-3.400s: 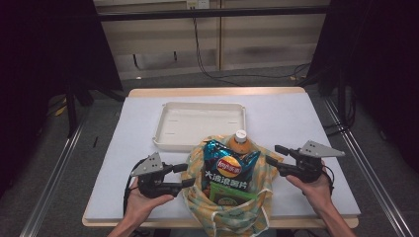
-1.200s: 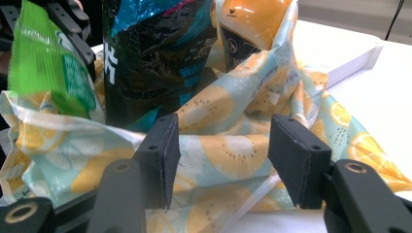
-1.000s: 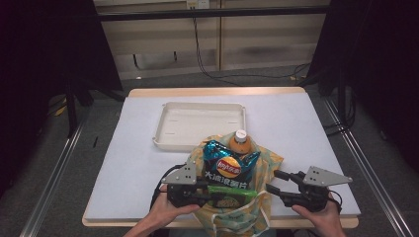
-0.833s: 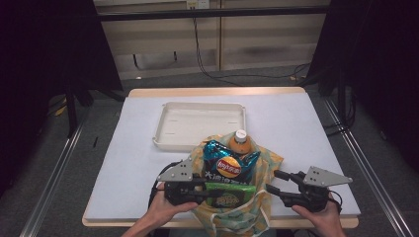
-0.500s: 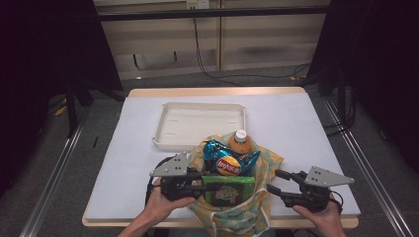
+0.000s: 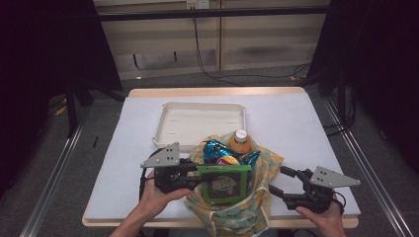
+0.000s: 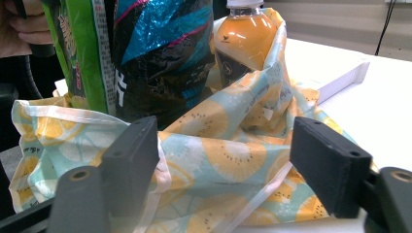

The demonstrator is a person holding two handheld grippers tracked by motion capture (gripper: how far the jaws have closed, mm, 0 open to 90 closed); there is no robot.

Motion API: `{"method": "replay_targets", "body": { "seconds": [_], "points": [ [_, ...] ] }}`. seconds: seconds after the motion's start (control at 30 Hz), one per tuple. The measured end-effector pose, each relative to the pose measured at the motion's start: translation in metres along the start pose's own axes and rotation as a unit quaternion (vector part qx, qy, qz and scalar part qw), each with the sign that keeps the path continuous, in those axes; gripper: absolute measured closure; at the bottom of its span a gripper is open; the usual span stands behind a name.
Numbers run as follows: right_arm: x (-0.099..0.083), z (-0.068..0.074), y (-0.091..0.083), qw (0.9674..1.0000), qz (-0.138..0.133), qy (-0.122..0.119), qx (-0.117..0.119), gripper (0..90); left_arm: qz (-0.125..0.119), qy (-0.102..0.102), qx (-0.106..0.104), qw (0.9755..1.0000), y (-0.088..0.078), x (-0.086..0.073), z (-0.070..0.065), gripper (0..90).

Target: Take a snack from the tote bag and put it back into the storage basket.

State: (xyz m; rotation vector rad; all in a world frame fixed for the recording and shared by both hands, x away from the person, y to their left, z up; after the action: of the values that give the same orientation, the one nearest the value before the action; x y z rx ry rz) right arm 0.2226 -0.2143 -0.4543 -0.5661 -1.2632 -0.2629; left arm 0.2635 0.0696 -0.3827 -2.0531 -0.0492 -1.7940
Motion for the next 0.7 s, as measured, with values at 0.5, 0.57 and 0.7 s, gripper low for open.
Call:
{"method": "replay_targets", "body": {
  "seconds": [0.5, 0.57, 0.7],
  "points": [
    [0.001, -0.004, -0.001, 0.9998, -0.003, 0.013, -0.012, 11.8, -0.03, -0.003, 0.017, 0.9994, -0.021, 0.023, 0.011, 73.3],
    [0.001, -0.005, -0.002, 0.9998, -0.002, 0.013, -0.014, 10.6, -0.031, -0.005, 0.013, 0.9994, -0.024, 0.022, 0.013, 73.2],
    [0.002, -0.005, -0.002, 0.9997, -0.005, 0.013, -0.018, 6.0, -0.026, -0.006, 0.02, 0.9994, -0.031, 0.019, 0.018, 73.3]
  ]
}}
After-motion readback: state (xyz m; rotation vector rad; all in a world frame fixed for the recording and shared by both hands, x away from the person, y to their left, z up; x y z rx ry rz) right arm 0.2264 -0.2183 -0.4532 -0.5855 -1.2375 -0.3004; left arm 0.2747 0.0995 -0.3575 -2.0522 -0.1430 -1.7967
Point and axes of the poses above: each handheld gripper's, and its own axes: y roughly forward along the jaws, x roughly out of its top, z roughly to its left, the point moved 6 cm from there along y, roughly forward along the jaws, and after that the axes turned 12 degrees about x, right-handed, at the moved point
